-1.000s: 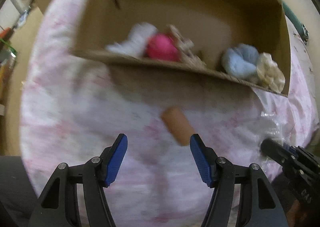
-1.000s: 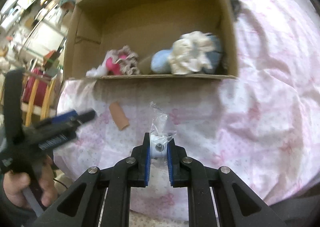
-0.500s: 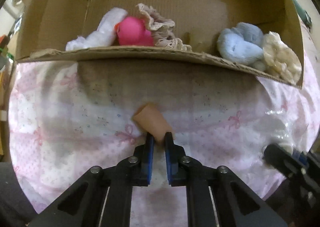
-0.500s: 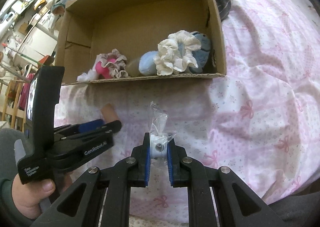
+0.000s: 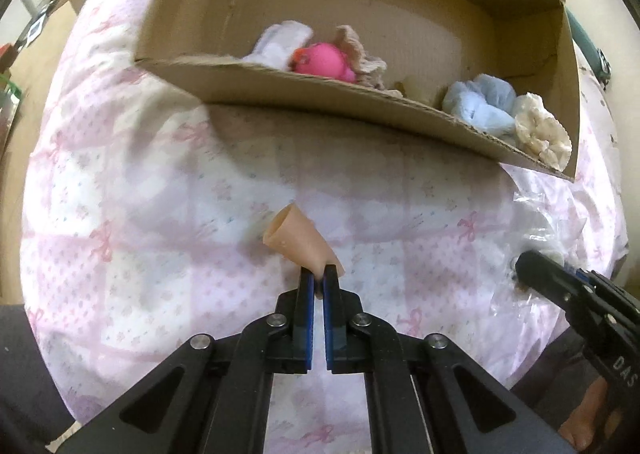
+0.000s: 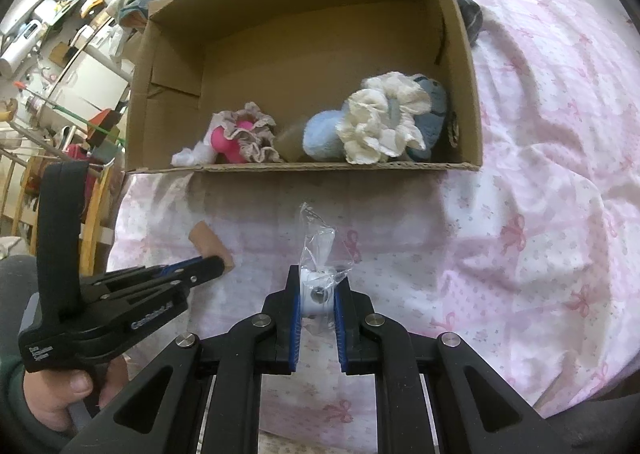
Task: Organize soft objects
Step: 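Grasp the clear plastic bag with the right gripper while the left gripper grasps the tan cardboard tube, then carry the cardboard tube and plastic bag over the box with both grippers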
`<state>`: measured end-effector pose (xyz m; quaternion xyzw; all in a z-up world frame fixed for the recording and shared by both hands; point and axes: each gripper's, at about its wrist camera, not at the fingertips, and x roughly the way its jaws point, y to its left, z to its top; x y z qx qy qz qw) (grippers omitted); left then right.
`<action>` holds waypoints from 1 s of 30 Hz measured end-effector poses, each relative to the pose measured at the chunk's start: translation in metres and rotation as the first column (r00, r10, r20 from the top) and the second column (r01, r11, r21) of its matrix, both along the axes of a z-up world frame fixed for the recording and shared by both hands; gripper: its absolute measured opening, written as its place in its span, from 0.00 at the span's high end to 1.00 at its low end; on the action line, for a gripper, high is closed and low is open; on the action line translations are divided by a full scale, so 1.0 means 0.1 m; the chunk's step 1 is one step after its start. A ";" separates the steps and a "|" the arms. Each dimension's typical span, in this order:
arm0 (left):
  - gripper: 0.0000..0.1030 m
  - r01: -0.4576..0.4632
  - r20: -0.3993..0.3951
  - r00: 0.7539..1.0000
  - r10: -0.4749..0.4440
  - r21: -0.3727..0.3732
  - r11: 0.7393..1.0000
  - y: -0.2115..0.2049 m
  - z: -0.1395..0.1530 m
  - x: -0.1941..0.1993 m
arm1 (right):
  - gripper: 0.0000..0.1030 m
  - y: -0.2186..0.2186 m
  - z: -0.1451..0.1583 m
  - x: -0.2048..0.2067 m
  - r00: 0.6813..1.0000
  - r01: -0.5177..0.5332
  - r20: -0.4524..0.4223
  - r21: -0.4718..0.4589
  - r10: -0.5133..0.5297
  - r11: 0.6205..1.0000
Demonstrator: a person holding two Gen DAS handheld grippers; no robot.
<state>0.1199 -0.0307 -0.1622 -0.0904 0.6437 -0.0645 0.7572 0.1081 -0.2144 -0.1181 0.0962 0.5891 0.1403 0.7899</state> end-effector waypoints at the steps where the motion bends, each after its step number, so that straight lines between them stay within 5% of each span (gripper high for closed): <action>1: 0.96 -0.006 0.005 1.000 0.006 -0.005 1.000 0.03 0.01 -0.05 | 0.85 0.01 0.00 0.00 1.000 -0.002 0.001 0.003 0.002 1.000; 30: 0.96 -0.053 0.148 0.988 0.033 0.132 0.990 0.25 0.74 -0.46 | 0.85 0.21 0.19 -0.06 0.996 -0.054 0.072 0.080 0.048 0.995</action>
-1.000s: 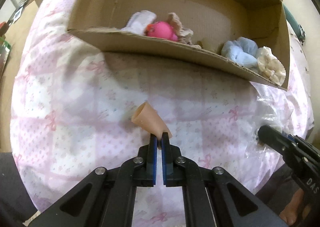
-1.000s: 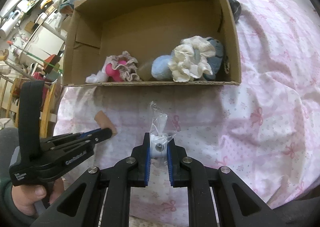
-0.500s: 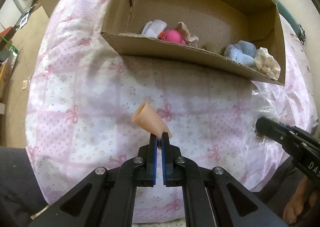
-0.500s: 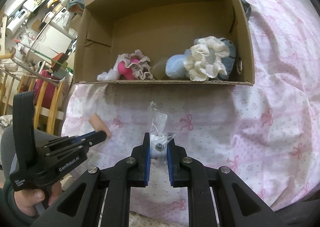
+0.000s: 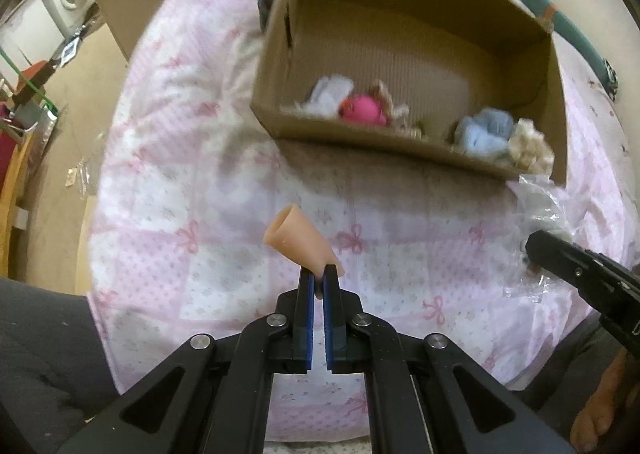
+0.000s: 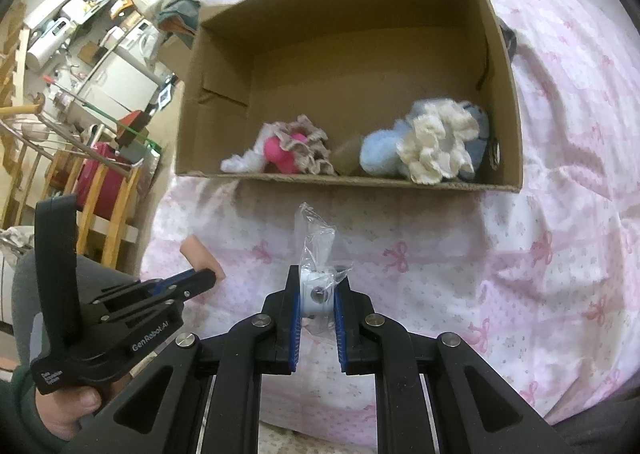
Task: Organize soft objects
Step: 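Carry the cardboard tube and plastic bag over the box with both grippers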
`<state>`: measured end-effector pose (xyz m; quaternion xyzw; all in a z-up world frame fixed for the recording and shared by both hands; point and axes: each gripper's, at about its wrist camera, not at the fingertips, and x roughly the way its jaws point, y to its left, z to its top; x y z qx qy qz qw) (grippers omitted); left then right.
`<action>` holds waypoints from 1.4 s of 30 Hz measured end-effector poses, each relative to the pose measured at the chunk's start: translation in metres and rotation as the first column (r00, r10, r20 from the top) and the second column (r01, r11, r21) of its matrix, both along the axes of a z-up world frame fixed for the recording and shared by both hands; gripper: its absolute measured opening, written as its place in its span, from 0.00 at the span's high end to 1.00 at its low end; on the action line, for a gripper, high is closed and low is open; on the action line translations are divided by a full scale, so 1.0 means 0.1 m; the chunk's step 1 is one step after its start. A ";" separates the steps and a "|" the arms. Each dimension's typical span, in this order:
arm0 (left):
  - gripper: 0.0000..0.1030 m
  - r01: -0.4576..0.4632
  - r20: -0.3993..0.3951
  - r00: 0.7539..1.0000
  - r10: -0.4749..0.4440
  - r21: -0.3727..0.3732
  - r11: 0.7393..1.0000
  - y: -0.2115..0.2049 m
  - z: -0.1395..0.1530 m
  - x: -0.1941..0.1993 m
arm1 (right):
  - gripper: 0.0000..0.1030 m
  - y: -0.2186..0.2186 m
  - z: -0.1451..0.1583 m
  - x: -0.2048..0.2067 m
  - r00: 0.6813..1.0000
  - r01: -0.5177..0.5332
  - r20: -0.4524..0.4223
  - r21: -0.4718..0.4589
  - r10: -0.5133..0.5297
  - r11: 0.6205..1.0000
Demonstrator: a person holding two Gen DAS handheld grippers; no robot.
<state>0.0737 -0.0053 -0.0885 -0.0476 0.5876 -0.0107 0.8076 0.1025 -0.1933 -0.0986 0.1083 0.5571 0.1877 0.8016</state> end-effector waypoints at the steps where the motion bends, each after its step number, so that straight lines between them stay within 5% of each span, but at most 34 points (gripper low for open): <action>1: 0.96 0.003 0.014 1.000 -0.004 0.008 1.000 0.00 0.06 0.00 | 0.85 -0.01 0.03 -0.01 1.000 0.002 0.011 0.010 -0.003 1.000; 12: 0.96 0.050 0.160 0.985 -0.056 0.041 0.998 -0.07 0.66 0.23 | 0.85 -0.13 0.53 0.02 0.981 0.032 0.187 0.089 -0.049 0.995; 22: 0.96 0.069 0.227 0.971 -0.081 0.059 0.996 -0.14 0.84 0.67 | 0.85 -0.18 0.80 0.29 0.962 0.020 0.268 0.092 -0.044 0.996; 27: 0.96 0.092 0.246 0.963 -0.109 0.081 0.993 -0.21 0.84 0.89 | 0.85 -0.24 0.81 0.41 0.941 0.055 0.329 0.083 -0.080 0.995; 42: 0.96 0.116 0.237 0.960 -0.146 0.135 0.984 -0.33 0.43 1.26 | 0.85 -0.21 0.42 0.78 0.963 0.069 0.259 0.017 -0.071 0.997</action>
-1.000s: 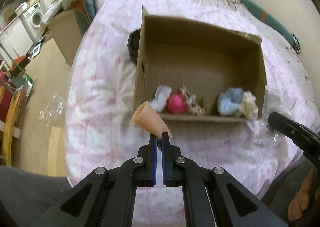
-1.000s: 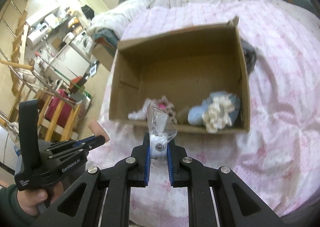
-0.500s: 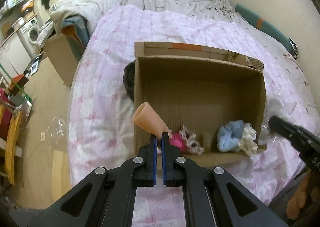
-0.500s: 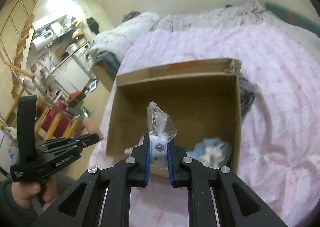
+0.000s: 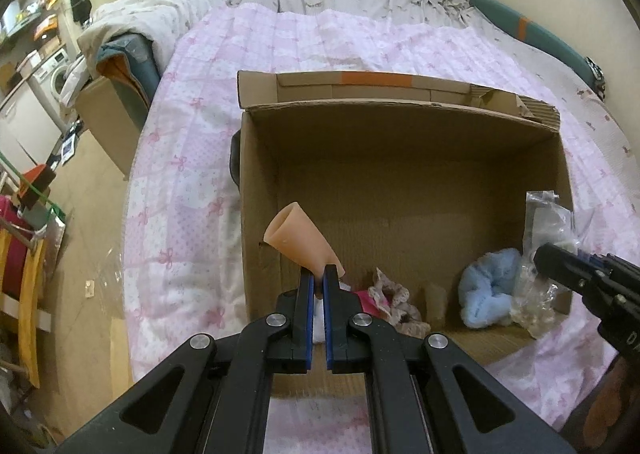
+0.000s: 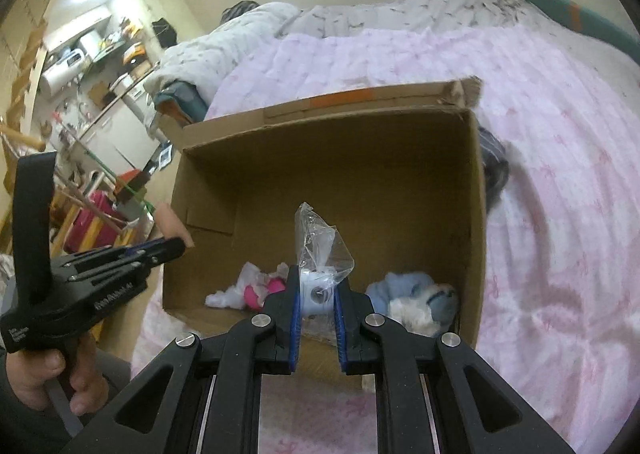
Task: Organize soft objects
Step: 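Carry the cardboard tube and plastic bag over the box with both grippers, then open both grippers to drop the tube and bag into the box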
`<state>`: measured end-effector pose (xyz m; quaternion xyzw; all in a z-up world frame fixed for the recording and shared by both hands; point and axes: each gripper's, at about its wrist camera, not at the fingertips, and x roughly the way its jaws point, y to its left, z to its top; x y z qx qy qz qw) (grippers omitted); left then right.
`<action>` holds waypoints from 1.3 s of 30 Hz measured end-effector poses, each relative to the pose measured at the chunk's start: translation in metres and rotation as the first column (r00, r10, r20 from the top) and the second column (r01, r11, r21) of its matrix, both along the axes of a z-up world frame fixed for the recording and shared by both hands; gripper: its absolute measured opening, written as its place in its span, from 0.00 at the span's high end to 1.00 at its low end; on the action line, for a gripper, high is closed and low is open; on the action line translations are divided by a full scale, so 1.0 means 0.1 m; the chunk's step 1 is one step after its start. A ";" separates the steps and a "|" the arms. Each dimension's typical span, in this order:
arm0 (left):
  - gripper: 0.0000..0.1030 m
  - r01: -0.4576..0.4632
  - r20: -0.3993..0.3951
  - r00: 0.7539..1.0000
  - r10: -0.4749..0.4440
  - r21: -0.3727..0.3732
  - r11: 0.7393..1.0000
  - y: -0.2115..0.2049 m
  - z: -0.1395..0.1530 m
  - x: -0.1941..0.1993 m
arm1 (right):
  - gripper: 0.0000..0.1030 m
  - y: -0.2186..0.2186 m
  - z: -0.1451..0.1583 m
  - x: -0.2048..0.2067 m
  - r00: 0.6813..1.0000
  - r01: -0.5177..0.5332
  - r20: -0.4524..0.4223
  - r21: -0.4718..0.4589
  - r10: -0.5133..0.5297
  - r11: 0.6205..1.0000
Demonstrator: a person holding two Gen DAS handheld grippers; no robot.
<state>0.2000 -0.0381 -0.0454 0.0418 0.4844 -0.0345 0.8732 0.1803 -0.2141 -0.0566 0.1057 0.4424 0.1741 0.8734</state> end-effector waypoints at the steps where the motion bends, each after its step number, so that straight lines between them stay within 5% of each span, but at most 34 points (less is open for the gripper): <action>1: 0.96 0.004 0.007 1.000 -0.004 -0.002 1.000 0.00 -0.02 0.00 | 0.85 0.00 0.00 0.03 1.000 -0.003 0.002 0.009 0.003 1.000; 11: 0.96 0.022 -0.020 1.000 -0.023 -0.030 0.999 -0.02 -0.18 0.02 | 0.85 0.07 -0.26 0.05 0.997 0.011 -0.073 0.021 -0.009 1.000; 30: 0.94 0.055 -0.040 0.998 -0.057 -0.037 0.998 -0.08 -0.30 0.02 | 0.85 0.09 -0.29 0.12 0.996 0.045 -0.081 -0.016 -0.046 0.999; 36: 0.88 0.064 -0.062 0.996 -0.068 -0.052 0.997 -0.11 -0.34 0.03 | 0.85 0.10 -0.30 0.12 0.996 0.041 -0.079 -0.033 -0.044 0.999; 39: 0.67 0.069 -0.058 0.996 -0.072 -0.052 0.996 -0.12 -0.32 0.01 | 0.85 0.12 -0.31 0.14 0.995 0.042 -0.084 -0.037 -0.045 0.998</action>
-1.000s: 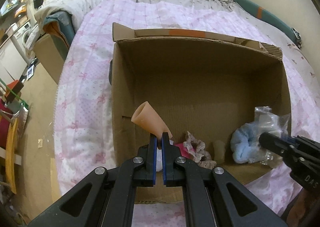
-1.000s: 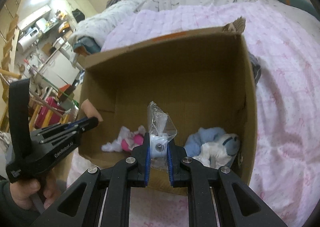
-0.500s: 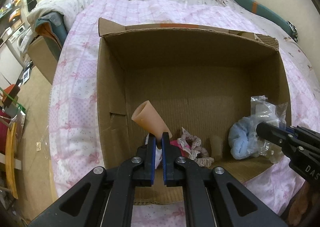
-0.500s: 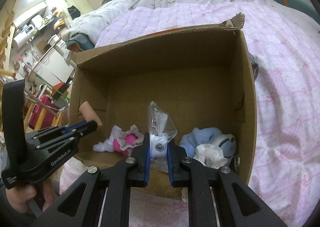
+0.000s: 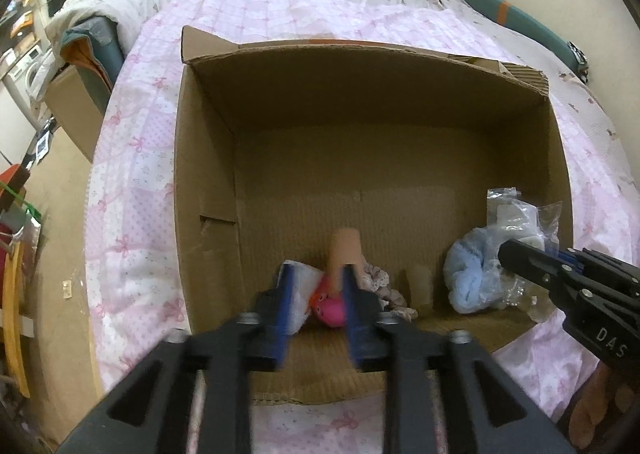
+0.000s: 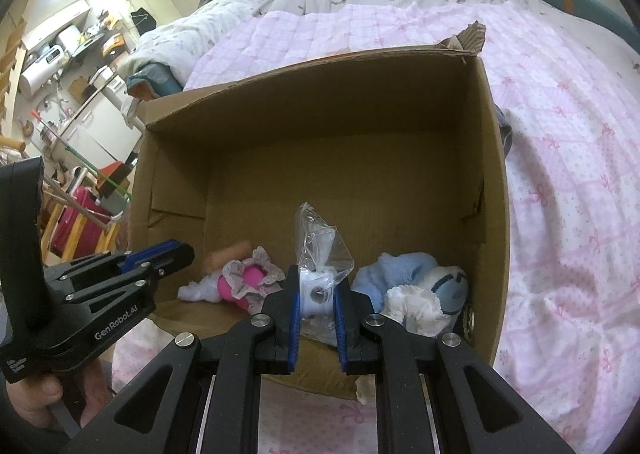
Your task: Organize soft objects
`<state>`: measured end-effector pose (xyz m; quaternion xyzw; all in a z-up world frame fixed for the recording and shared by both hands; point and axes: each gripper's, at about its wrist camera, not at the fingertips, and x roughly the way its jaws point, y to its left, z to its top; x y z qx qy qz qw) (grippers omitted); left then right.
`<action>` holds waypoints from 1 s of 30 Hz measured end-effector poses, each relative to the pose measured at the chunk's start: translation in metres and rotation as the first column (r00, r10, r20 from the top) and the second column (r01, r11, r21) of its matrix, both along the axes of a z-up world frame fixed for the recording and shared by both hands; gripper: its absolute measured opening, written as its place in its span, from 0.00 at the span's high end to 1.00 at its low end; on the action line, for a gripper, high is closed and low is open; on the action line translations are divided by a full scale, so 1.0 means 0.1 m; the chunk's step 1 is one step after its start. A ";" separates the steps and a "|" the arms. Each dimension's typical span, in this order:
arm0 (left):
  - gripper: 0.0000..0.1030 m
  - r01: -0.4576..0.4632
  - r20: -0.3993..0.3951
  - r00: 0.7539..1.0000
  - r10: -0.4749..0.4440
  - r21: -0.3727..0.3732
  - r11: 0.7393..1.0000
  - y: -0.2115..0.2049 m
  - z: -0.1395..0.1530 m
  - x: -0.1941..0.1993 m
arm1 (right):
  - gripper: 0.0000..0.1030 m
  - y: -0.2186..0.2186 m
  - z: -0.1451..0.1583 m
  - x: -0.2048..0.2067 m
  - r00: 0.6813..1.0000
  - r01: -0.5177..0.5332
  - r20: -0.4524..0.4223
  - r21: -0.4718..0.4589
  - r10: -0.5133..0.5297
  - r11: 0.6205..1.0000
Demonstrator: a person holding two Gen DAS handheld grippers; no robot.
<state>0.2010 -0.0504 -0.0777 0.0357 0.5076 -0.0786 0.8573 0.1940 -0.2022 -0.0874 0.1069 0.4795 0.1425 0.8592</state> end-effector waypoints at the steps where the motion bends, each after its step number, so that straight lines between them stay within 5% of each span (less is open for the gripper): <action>1: 0.50 0.000 0.010 1.000 0.000 0.007 1.000 -0.01 0.01 -0.01 | 0.85 0.01 0.01 0.01 1.000 0.001 0.001 0.000 -0.001 1.000; 2: 0.34 -0.002 0.027 1.000 0.001 0.015 1.000 -0.02 0.03 -0.03 | 0.85 0.01 0.01 0.01 1.000 0.002 0.003 -0.001 -0.002 1.000; 3: 0.31 -0.004 0.045 0.999 0.003 0.019 1.000 -0.02 0.06 -0.04 | 0.85 0.02 0.01 0.01 1.000 0.003 0.003 -0.002 -0.003 1.000; 18: 0.31 -0.023 0.111 0.994 0.023 -0.003 1.000 0.04 0.20 -0.10 | 0.83 -0.03 0.01 0.00 1.000 0.019 0.014 0.027 -0.020 0.999; 21: 0.31 -0.031 0.143 0.989 0.032 -0.009 0.999 0.06 0.29 -0.14 | 0.71 -0.05 0.07 -0.02 0.999 0.022 0.038 0.045 -0.023 0.999; 22: 0.31 -0.034 0.148 0.988 0.035 -0.011 0.999 0.06 0.31 -0.16 | 0.60 -0.05 0.10 -0.03 0.998 0.021 0.051 0.049 -0.023 0.999; 23: 0.31 -0.038 0.151 0.988 0.040 -0.016 0.999 0.08 0.33 -0.17 | 0.39 -0.05 0.12 -0.04 0.998 0.018 0.063 0.056 -0.022 0.998; 24: 0.31 -0.042 0.151 0.988 0.045 -0.023 0.999 0.10 0.36 -0.18 | 0.32 -0.05 0.15 -0.07 0.997 0.018 0.078 0.067 -0.023 0.998; 27: 0.31 -0.069 0.153 0.985 0.074 -0.040 0.997 0.17 0.45 -0.26 | 0.29 -0.07 0.25 -0.12 0.993 0.021 0.116 0.078 -0.030 0.997; 30: 0.31 -0.093 0.178 0.979 0.099 -0.039 0.995 0.23 0.58 -0.36 | 0.08 -0.10 0.34 -0.19 0.989 0.034 0.144 0.084 -0.046 0.996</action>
